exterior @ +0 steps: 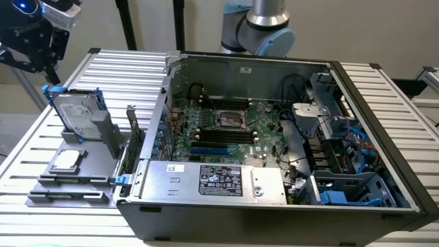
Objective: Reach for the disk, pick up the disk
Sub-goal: 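Pick up the disk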
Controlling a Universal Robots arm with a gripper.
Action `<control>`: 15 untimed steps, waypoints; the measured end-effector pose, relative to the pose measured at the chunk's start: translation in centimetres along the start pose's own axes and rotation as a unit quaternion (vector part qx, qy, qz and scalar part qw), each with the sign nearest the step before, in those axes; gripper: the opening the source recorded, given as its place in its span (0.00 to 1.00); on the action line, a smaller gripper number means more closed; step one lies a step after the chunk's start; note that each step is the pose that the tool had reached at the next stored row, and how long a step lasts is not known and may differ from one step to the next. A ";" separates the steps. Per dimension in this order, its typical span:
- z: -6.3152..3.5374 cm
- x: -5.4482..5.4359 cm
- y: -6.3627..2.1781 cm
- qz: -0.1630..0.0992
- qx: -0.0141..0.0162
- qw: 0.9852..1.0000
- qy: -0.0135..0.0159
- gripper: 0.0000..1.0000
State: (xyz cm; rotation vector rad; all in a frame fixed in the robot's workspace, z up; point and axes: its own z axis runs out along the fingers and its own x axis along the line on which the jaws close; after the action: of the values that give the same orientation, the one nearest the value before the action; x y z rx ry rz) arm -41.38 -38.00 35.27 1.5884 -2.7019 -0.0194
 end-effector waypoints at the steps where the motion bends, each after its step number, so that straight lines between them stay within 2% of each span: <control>1: 0.00 0.0 0.00 -0.009 0.000 1.000 0.000 0.11; 5: 0.00 0.0 0.00 -0.045 0.000 0.999 0.001 0.11; 8: 0.00 0.0 0.00 -0.072 0.000 0.997 0.001 0.11; 12: 0.00 0.0 0.00 -0.108 0.000 0.994 0.001 0.11; 15: 0.00 0.0 0.00 -0.136 0.000 0.991 0.002 0.11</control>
State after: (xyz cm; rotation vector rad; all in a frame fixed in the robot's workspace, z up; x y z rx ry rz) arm -41.38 -38.00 35.27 1.9397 -2.4602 -0.0184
